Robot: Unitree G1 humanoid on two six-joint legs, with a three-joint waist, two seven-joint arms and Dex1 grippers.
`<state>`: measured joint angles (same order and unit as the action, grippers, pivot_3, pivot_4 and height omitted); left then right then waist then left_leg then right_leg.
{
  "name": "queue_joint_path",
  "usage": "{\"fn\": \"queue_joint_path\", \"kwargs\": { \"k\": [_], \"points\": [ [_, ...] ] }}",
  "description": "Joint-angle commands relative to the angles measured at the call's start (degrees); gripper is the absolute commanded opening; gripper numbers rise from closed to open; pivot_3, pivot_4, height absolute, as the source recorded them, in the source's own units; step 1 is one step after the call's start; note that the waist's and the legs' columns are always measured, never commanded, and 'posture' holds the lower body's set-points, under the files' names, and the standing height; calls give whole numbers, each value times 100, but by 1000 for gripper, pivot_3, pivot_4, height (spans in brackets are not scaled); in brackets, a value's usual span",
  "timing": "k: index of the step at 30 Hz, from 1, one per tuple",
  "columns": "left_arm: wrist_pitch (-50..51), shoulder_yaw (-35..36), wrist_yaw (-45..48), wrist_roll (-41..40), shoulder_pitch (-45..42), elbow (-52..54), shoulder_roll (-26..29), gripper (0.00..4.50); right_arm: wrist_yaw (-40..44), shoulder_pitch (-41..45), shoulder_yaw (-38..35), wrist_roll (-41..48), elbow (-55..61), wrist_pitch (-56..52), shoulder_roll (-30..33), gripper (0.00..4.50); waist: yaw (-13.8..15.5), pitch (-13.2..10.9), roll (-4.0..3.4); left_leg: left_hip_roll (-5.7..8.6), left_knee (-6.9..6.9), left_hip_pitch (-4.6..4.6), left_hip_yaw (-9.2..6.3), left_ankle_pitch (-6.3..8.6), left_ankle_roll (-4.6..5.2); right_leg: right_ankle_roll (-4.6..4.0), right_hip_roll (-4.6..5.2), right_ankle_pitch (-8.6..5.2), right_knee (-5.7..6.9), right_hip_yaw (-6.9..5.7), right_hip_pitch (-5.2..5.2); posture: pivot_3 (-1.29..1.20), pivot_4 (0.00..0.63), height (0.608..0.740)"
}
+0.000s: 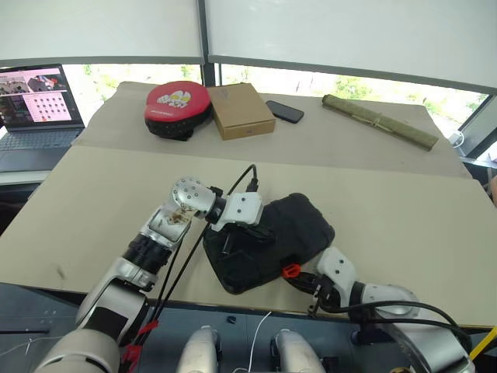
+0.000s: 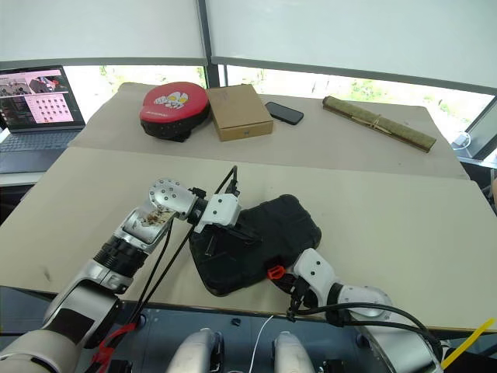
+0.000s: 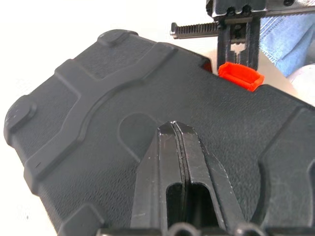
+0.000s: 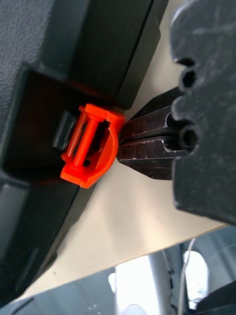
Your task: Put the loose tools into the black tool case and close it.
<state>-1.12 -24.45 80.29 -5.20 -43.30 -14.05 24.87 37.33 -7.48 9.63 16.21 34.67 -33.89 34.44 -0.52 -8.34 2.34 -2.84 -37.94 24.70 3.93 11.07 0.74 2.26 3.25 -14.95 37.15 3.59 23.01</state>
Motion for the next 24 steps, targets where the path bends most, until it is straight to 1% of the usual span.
{"fn": "queue_joint_path", "kwargs": {
  "k": [1, 7, 11, 12, 14, 17, 18, 19, 20, 22, 24],
  "points": [
    [-255, -387, 92, 408, 209, -150, 50, 33, -109, 239, -624, 454, 817, -50, -56, 0, -21, 0, 0, 0, 0, 0, 0, 0, 0, 0, 0, 0, 0, 0, 0, 0, 150, 740],
    [-423, -388, -63, 506, 239, -350, -55, 33, -23, 487, -954, 931, 1041, -597, 74, 0, -41, 3, 0, -2, 0, -6, -2, 0, 0, -2, -1, 1, 1, 3, -3, 0, 150, 740],
    [-343, -293, -213, 505, 195, -481, -118, 33, 86, 564, -940, 902, 752, -576, 194, 0, -22, 8, -5, -3, 2, -48, -3, 1, -1, 0, -3, -3, -4, 2, -48, 0, 150, 740],
    [-268, -226, -240, 473, 188, -478, -89, 33, 163, 551, -957, 876, 722, -521, 262, 0, -4, 8, -5, -2, 3, -51, -2, 2, -1, 14, 0, -15, -8, 0, -53, 0, 150, 740],
    [-89, -91, -277, 391, 173, -447, -19, 33, 302, 509, -1054, 894, 729, -460, 387, 0, -4, 9, -5, 3, 3, -48, 1, 2, 0, 5, 9, -9, -10, -2, -54, 0, 150, 740],
    [562, 288, -186, 29, 149, -315, 221, 33, 505, 465, -1499, 1210, 806, -603, 611, 0, -18, 8, -5, 2, 3, -48, 0, 2, 0, 2, 9, -7, -10, 0, -54, 0, 150, 740],
    [893, 454, -108, -172, 143, -231, 361, 270, 608, 452, -1730, 1412, 807, -696, 714, 0, -37, 8, -6, 1, 3, -47, -2, 2, 1, 3, 8, -7, -9, -1, -53, 0, 150, 740],
    [1265, 652, -4, -396, 140, -128, 568, 541, 786, 436, -2019, 1650, 788, -775, 865, 287, -62, 7, -6, -2, 3, -49, -5, 2, 1, 3, 5, -7, -8, 0, -52, 0, 150, 740],
    [1691, 943, 136, -681, 156, -10, 890, 766, 1150, 386, -2419, 1944, 738, -824, 1131, 601, -73, 6, -8, -4, 7, -49, -10, 2, 1, 3, 3, -7, -7, 1, -49, 0, 150, 740],
    [2323, 1321, 304, -1089, 204, 213, 1346, 1486, 1693, 282, -2998, 2375, 618, -872, 1524, 1170, -103, 1, -13, -6, 15, -45, -20, 2, 1, -1, 0, -10, -4, 5, -36, 0, 150, 740],
    [3216, 1797, 574, -1660, 299, 460, 1964, 2231, 2234, 201, -3622, 2877, 363, -1063, 1933, 1850, -116, -14, -13, -7, 24, -42, -29, 2, 1, -7, -1, -13, -3, 5, -29, 0, 150, 740]
  ]
}}
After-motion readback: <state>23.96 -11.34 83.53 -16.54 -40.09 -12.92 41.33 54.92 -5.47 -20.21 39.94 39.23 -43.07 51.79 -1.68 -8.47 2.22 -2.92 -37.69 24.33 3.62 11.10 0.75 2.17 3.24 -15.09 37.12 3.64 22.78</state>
